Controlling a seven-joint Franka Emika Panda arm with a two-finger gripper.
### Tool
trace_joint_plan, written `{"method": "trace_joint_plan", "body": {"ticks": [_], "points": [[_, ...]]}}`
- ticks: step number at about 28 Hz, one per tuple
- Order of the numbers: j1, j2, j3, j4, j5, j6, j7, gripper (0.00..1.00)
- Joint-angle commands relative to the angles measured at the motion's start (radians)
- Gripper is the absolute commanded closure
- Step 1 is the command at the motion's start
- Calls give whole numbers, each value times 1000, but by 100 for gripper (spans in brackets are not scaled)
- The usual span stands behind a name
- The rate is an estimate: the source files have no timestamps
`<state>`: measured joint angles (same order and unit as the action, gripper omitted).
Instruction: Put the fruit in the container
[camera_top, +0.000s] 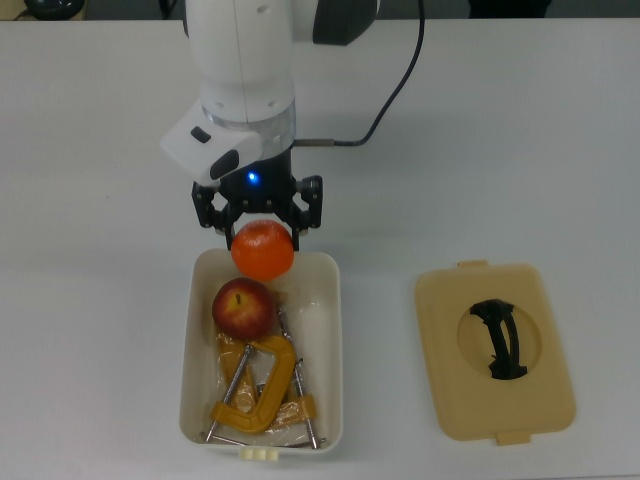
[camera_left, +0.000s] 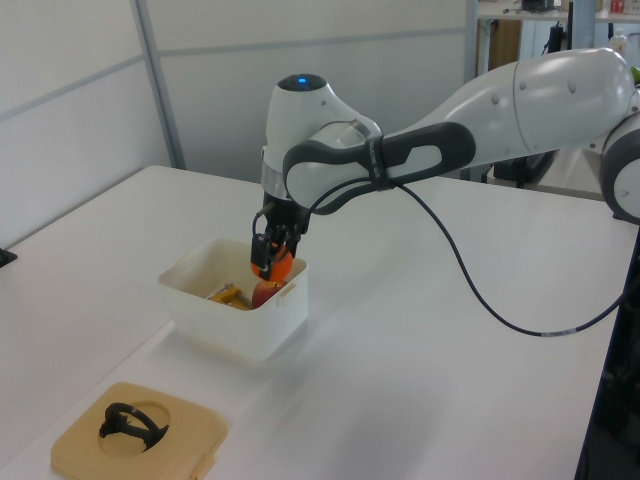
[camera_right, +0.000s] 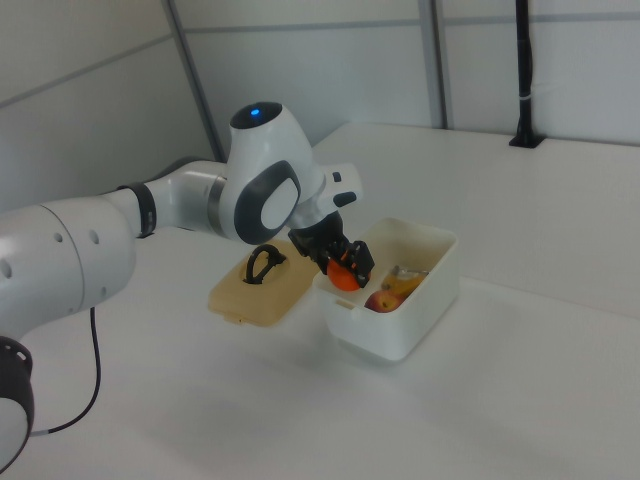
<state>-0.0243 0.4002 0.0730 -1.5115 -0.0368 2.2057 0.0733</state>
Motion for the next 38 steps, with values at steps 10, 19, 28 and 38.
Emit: {"method": "trace_joint_plan", "body": {"ticks": [10, 19, 28, 38], "points": [[6, 51, -9, 10, 8, 63, 37, 0], [6, -44, -38, 16, 6, -219, 22, 0], [-23, -106, -39, 14, -23, -389, -44, 0], [-43, -104, -44, 13, -97, -391, -56, 0]]}}
